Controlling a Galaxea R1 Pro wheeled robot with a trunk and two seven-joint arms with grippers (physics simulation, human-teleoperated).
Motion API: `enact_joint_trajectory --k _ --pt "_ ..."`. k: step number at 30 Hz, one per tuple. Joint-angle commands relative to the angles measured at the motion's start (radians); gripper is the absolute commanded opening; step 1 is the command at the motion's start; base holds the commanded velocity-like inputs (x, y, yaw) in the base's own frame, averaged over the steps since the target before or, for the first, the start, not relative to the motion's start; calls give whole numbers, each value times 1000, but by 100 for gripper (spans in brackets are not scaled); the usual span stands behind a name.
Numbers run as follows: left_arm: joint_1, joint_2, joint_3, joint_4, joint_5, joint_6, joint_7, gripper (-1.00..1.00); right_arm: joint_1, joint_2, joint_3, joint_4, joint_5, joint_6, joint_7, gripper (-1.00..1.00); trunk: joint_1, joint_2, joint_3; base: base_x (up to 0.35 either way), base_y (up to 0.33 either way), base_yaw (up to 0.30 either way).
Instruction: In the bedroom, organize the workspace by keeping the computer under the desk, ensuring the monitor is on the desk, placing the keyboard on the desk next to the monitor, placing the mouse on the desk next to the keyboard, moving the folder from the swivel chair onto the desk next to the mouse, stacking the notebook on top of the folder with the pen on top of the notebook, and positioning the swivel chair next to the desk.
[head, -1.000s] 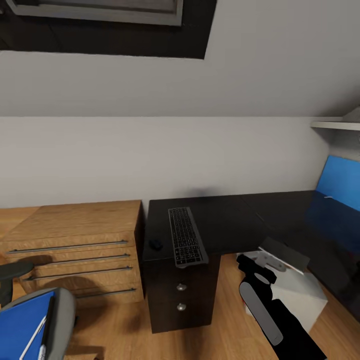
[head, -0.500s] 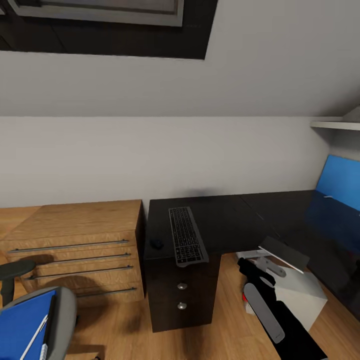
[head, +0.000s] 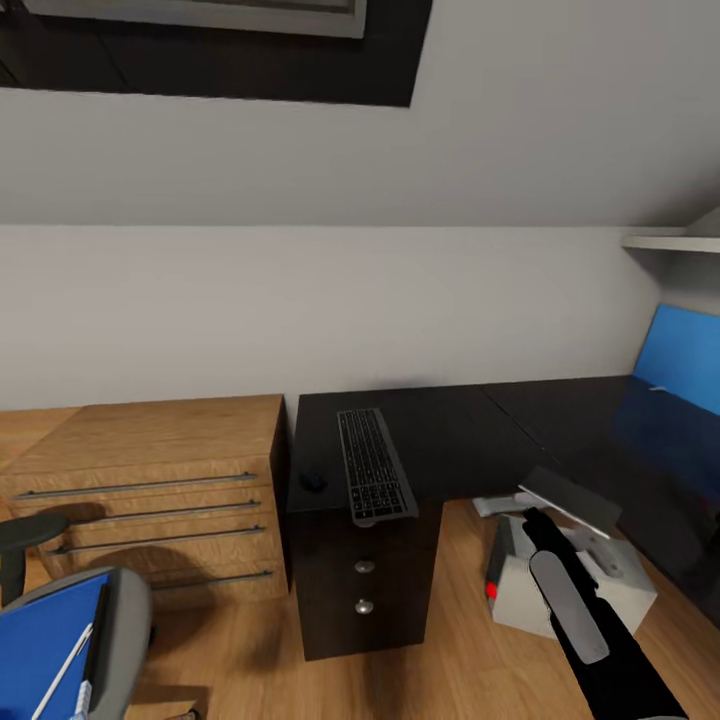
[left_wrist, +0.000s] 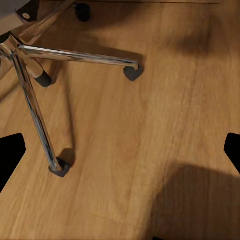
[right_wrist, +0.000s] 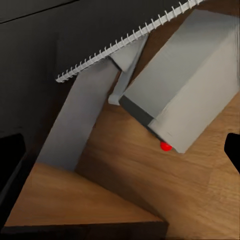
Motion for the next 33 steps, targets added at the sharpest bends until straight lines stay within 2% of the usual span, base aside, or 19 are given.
enact_joint_trajectory --k 1,7,17,20,23,25,28,30,33 --pt "-1 0 -9 0 5 -2 6 100 -1 -2 -20 0 -32 -8 -5 100 4 -8 -4 0 0 0" --pt "-1 0 -9 0 5 5 6 100 -1 -3 -62 0 -74 -23 -2 100 27 -50 -23 0 0 0" --pt "-1 1 -10 1 8 11 6 100 -1 -2 -74 46 -86 -30 22 100 65 -120 -54 0 0 0" --pt "-1 1 -10 1 24 11 6 100 -1 -3 -73 51 -84 -29 44 100 77 -141 -64 0 0 0" --pt "-1 2 -11 0 67 14 2 100 -1 -2 -71 53 -84 -28 66 100 88 -162 -73 0 0 0" --pt "-1 2 -11 0 78 22 1 100 -1 -1 -71 51 -86 -28 70 100 96 -176 -80 0 0 0" --pt "0 2 -12 -43 91 94 -1 100 -1 0 -69 49 -88 -30 86 100 107 -197 -89 0 0 0" --pt "1 2 -12 -117 94 146 -2 100 -1 0 -70 49 -88 -30 99 100 115 -211 -95 0 0 0" --pt "1 1 -13 -393 95 382 -2 100 0 -2 -74 49 -87 -30 149 100 127 -232 -105 0 0 0"
